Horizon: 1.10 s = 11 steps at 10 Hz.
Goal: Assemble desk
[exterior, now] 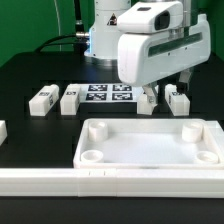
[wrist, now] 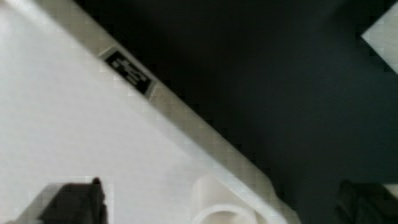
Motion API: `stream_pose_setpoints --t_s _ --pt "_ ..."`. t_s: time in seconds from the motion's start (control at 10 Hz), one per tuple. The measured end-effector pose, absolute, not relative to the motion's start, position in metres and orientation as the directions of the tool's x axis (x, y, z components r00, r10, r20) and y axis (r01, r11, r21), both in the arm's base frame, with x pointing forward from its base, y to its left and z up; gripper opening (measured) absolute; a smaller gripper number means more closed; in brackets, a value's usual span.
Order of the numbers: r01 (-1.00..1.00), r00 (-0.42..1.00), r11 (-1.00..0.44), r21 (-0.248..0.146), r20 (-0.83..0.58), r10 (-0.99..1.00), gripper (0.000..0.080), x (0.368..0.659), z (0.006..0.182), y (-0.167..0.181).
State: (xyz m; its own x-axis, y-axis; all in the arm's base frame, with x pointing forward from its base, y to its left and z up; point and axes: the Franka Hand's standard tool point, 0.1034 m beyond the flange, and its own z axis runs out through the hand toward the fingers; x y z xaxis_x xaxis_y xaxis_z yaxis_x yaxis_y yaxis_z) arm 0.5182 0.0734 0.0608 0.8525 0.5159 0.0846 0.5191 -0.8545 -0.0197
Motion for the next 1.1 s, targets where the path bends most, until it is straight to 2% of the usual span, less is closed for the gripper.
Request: stream_pose_setpoints --t_s 0.3,0.5,0.8,1.1 --pt "0.185 0.982 -0.981 -0.066 0.053 0.182 0.0649 0.504 0.053 0.096" --pt "0.105 0.994 -0.991 -0.082 0.047 0.101 0.0649 0.503 0.051 0.098" --pt "0.088 0.996 -0.992 -0.085 0.007 0.088 0.0649 0.500 0.050 0.099" --pt "0.003 0.967 -0.999 -0.050 -0.256 0.016 0.0649 0.471 0.051 0.111"
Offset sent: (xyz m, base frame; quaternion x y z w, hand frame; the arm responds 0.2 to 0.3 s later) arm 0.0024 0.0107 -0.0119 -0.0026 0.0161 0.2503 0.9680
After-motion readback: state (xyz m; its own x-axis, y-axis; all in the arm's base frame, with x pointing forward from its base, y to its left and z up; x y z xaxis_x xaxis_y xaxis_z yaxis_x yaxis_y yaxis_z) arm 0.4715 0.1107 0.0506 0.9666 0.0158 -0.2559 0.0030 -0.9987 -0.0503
